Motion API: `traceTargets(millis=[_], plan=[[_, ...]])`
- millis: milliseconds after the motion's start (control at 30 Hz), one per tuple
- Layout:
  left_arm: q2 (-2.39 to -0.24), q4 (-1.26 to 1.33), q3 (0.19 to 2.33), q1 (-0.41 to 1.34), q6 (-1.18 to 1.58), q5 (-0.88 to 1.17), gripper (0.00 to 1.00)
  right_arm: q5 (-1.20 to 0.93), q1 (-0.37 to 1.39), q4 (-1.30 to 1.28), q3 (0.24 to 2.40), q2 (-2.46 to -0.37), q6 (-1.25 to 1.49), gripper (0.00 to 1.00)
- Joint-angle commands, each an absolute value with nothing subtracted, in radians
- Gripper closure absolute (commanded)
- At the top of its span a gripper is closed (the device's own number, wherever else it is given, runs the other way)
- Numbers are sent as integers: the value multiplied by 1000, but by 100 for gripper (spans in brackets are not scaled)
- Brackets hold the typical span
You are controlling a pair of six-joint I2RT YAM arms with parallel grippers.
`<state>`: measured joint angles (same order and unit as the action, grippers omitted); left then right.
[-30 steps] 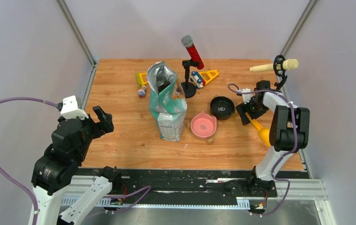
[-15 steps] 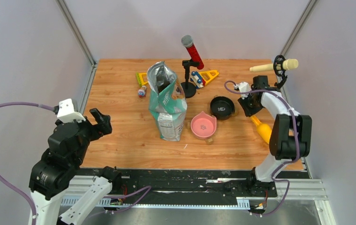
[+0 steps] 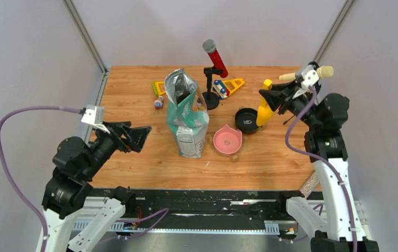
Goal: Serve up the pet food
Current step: Pick up the spatula from the center of the board.
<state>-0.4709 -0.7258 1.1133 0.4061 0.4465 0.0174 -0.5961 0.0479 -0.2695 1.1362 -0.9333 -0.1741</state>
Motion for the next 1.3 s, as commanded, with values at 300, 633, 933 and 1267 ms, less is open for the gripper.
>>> traceTargets(millis=[300,633,933,1267], plan=[[-771,-149,1112,407,648,620,0,-991,286,888,874,-791,603,90],[-975,-19,1167,526,690,766,0,-968,449,1270,996,-992,676,90],[-1069,-8,1149,567,683,827,0,-916,453,1511,1082,-1128,827,90],[-1138,153,1140,586,756,881,0,-887,483,1587,1117,-1180,897,90]])
